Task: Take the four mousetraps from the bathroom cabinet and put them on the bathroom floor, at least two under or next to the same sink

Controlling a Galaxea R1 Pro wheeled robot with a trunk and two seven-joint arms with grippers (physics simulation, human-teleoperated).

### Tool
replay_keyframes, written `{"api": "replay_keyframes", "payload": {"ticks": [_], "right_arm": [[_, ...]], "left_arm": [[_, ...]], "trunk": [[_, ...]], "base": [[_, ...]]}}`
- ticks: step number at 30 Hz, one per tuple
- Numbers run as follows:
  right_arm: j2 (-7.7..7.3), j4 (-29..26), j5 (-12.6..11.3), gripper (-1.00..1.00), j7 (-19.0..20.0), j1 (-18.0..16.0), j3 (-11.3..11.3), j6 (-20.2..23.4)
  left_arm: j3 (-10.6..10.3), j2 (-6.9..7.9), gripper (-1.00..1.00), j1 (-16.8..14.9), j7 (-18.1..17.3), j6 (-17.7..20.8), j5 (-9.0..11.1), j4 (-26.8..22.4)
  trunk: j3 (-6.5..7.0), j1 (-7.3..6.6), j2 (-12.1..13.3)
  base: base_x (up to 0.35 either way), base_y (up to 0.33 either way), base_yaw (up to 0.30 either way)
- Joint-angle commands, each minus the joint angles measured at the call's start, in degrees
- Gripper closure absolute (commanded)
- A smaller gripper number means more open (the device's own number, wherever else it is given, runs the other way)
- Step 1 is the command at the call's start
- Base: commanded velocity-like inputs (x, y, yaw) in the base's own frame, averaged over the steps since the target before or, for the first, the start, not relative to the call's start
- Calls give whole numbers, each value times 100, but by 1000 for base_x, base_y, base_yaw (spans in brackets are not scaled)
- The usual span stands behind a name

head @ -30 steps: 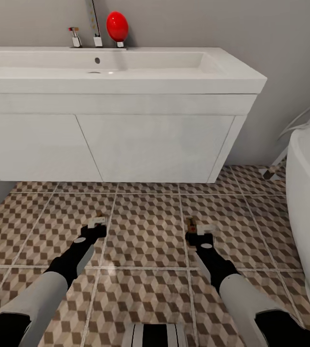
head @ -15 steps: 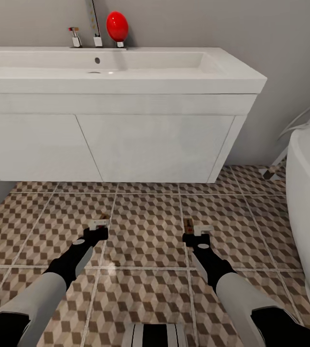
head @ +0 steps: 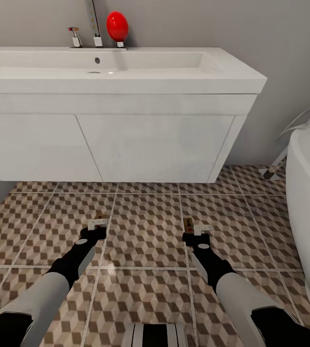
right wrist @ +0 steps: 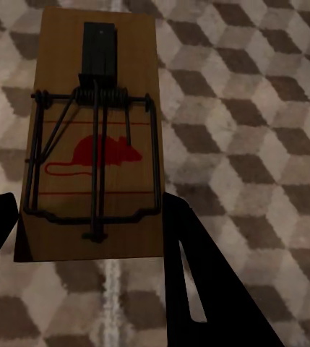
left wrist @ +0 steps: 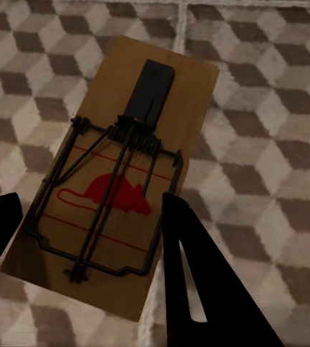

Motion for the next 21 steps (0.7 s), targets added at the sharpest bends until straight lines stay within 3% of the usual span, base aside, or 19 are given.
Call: {"api": "replay_keyframes", "payload": {"ticks": [1,21], "right_arm": [[-3,-5,6,100,-47,-4,42,20],[-19,-7,6,100,-47,-3,39,10]], "left_arm": [[-50,8,100,0,83,26,55,-15],[-69,-93,100,0,140,-3,50,7]], "trunk": [[-4,-1,-1],[-447,51,-28]], "base": [[0,0,0],[0,0,0]]}}
